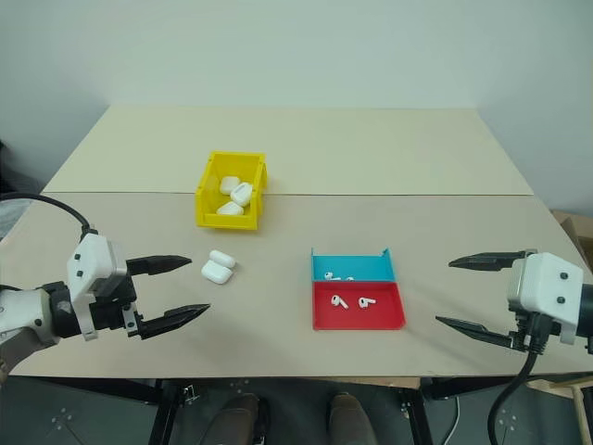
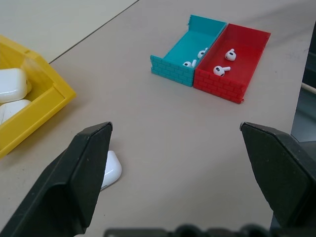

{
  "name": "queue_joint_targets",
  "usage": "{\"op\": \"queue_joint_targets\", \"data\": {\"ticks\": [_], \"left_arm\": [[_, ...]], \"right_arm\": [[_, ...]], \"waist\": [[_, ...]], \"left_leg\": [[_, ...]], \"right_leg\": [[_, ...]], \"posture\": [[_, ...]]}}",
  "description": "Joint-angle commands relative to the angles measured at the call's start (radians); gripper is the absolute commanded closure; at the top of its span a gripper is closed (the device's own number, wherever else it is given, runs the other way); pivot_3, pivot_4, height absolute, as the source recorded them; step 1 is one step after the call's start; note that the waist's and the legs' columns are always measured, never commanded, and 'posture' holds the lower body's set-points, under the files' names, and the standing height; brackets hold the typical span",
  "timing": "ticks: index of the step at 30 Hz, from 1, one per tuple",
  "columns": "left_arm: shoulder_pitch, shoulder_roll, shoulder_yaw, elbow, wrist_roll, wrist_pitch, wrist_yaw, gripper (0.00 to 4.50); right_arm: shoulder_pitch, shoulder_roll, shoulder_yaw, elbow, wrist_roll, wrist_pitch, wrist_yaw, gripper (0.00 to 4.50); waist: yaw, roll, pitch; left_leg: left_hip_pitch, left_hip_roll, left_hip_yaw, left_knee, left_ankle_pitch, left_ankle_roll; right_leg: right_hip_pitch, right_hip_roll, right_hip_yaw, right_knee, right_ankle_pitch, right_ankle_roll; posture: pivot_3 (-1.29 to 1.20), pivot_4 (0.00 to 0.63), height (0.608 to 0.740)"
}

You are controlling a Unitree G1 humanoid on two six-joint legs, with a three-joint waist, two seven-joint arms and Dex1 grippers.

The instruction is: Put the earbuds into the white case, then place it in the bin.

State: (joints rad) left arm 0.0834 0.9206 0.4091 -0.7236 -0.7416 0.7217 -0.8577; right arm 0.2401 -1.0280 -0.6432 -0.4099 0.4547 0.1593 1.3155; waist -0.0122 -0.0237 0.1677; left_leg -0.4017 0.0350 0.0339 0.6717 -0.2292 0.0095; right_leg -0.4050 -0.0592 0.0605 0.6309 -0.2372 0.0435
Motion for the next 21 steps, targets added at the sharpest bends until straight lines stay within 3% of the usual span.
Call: {"op": "queue_joint_targets", "data": {"ticks": [1,6,10,13,15,19,21], "left_arm": [[-0.019,-0.006,0.025,0.005,-0.065,0.001,-0.011,0.00],[-0.008,-0.002,0.010,-0.046,-0.030,0.035,0.095,0.00],[0.016,0.017,-0.048,-0.133,0.122,0.068,0.252,0.00],[-0.018,-0.011,-0.051,-0.160,0.064,0.169,0.337,0.00],[-0.099,0.009,-0.074,-0.191,-0.003,0.362,0.426,0.00],[-0.363,-0.075,-0.121,-0.227,-0.104,0.822,0.591,0.00],[-0.454,-0.078,-0.163,-0.192,-0.186,0.893,0.671,0.00]], "right_arm": [[-0.017,-0.003,-0.020,-0.003,0.009,-0.021,-0.005,0.02],[-0.030,-0.010,-0.013,0.018,0.001,-0.026,-0.003,0.02],[-0.044,-0.012,0.014,0.036,-0.010,-0.034,-0.008,0.02],[-0.051,-0.013,0.022,0.049,-0.012,-0.039,-0.007,0.02],[-0.061,-0.016,0.038,0.067,-0.020,-0.043,-0.012,0.02],[-0.071,-0.032,0.046,0.073,-0.034,-0.011,-0.024,0.02],[-0.062,-0.036,0.040,0.062,-0.034,0.010,-0.027,0.02]], "waist": [[0.000,0.000,0.000],[-0.001,0.000,0.000],[0.000,0.000,0.000],[0.000,0.000,0.000],[0.002,0.000,0.000],[0.005,-0.001,0.000],[0.005,-0.002,0.000]], "left_leg": [[0.000,0.000,0.000,0.000,0.000,0.000],[0.000,0.000,0.000,0.000,0.000,0.000],[0.000,0.000,0.000,-0.001,0.000,0.000],[0.001,0.000,0.000,-0.001,0.000,0.000],[0.001,0.000,0.000,-0.001,0.000,0.000],[0.002,-0.001,0.000,0.000,0.000,0.000],[0.002,-0.001,-0.001,0.000,0.000,0.000]], "right_leg": [[0.000,0.000,0.000,0.000,0.000,0.000],[0.000,0.000,0.000,0.000,0.000,0.000],[0.000,0.000,0.001,0.000,0.000,0.000],[0.000,0.000,0.001,0.000,0.000,0.000],[0.000,0.000,0.001,0.001,0.000,0.000],[0.002,0.000,0.001,0.001,0.000,0.003],[0.002,0.000,0.001,0.001,-0.001,0.006]], "posture": [[0.00,0.150,0.740],[0.00,0.150,0.740],[0.00,0.150,0.740],[0.00,0.150,0.740],[0.00,0.150,0.740],[0.00,0.150,0.740],[0.00,0.150,0.740]]}}
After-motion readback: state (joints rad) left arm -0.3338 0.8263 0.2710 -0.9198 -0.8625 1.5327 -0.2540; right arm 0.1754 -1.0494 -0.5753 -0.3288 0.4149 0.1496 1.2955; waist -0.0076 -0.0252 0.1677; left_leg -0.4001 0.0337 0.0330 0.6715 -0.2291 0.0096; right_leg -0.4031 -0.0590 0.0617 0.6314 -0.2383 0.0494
